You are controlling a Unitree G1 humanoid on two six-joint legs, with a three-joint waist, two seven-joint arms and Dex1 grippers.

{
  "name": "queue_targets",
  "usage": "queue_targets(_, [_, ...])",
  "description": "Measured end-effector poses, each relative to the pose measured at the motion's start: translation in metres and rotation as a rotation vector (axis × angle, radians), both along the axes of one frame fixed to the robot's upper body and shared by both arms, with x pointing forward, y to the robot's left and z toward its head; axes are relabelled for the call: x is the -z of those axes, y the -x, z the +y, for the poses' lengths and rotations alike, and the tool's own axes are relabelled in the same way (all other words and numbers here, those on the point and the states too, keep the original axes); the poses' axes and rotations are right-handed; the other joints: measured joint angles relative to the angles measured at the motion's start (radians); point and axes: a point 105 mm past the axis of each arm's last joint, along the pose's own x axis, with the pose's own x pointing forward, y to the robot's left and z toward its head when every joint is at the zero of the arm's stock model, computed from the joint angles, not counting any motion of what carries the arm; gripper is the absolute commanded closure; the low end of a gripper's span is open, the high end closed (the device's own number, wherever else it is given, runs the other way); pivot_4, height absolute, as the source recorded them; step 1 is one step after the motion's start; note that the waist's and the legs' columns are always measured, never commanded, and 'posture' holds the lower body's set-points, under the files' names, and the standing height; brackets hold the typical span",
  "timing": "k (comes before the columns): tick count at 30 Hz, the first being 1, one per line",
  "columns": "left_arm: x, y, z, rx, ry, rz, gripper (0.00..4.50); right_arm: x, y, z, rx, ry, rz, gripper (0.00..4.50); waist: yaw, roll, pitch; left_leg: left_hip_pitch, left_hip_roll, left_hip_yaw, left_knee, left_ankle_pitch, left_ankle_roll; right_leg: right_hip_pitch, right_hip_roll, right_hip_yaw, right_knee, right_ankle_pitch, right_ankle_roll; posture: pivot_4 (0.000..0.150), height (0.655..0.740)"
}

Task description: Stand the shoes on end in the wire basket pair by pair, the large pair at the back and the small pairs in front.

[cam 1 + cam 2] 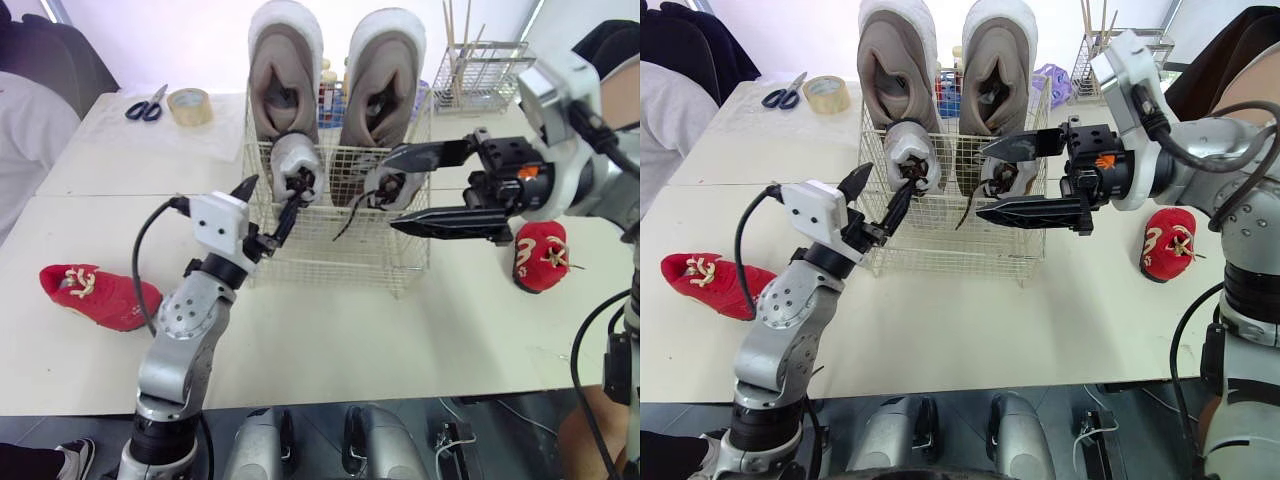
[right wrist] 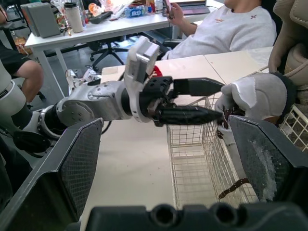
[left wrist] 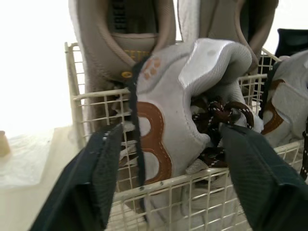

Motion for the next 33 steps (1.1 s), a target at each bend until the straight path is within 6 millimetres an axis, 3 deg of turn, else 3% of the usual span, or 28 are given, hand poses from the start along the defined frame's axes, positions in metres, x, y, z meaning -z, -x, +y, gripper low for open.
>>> queue_targets(14, [-0.027,0.036,0.016,0.11,0.013,0.042,1.18,-0.004,-0.009,0.0,-0.015,-0.017,-0.006,0.0,0.002,0.0,0.0,0.0,0.0,-0.001,0.0,0.003,-0.005,0.0,0.001,0.0,0.0,0.0,0.0,0.15,0.74])
queue_targets(16, [-0.043,0.032,0.026,0.09,0.069,0.011,0.6,-0.012,-0.012,0.002,-0.024,-0.072,-0.012,0.0,0.002,0.0,0.0,0.0,0.0,-0.002,0.0,0.003,-0.004,0.001,0.001,0.0,0.0,0.0,0.0,0.15,0.74])
queue_targets(18, [-0.07,0.029,0.037,0.067,0.143,-0.059,0.05,-0.036,-0.022,0.004,-0.003,-0.201,-0.06,0.0,0.0,0.0,0.0,0.0,0.0,-0.002,0.0,0.003,-0.005,0.001,0.002,0.0,0.0,0.0,0.0,0.15,0.74])
queue_targets(20, [-0.099,0.026,0.044,0.065,0.213,-0.123,0.05,-0.082,-0.033,0.002,0.055,-0.416,-0.174,0.0,0.0,0.001,0.001,0.0,0.0,-0.002,0.0,0.005,-0.009,0.0,0.004,0.0,0.0,0.0,-0.001,0.15,0.74])
queue_targets(22, [-0.119,0.024,0.052,0.049,0.225,-0.154,0.05,-0.114,-0.035,-0.007,0.113,-0.551,-0.271,0.0,0.001,0.001,0.0,0.0,0.0,-0.002,-0.001,0.006,-0.009,0.001,0.004,-0.001,0.001,0.0,-0.001,0.15,0.74])
queue_targets(25, [-0.133,0.015,0.075,-0.028,0.157,-0.12,0.05,-0.141,-0.048,-0.031,0.285,-0.687,-0.373,0.0,-0.001,0.001,0.0,0.0,-0.001,-0.001,-0.002,0.005,-0.009,0.001,0.004,-0.002,-0.001,0.0,0.0,0.15,0.74])
queue_targets(28, [-0.11,0.011,0.061,0.145,0.095,0.099,0.05,-0.145,-0.082,-0.071,0.618,-0.741,-0.454,0.0,0.001,0.002,0.001,-0.001,-0.003,0.0,-0.002,0.005,-0.008,0.0,0.002,-0.001,-0.002,0.0,0.001,0.15,0.74])
queue_targets(31, [-0.091,0.038,0.01,0.555,0.176,0.196,0.05,-0.137,-0.101,-0.1,0.868,-0.71,-0.528,0.0,0.001,0.001,0.002,-0.002,-0.003,-0.001,-0.001,0.005,-0.008,0.001,0.001,0.0,-0.002,0.0,0.001,0.15,0.74])
queue_targets(33, [-0.085,0.051,-0.007,0.634,0.173,0.212,0.05,-0.125,-0.109,-0.122,1.044,-0.653,-0.573,0.0,-0.001,0.001,0.002,-0.001,-0.002,-0.001,-0.001,0.005,-0.009,0.001,0.001,0.0,-0.001,0.0,0.001,0.15,0.74])
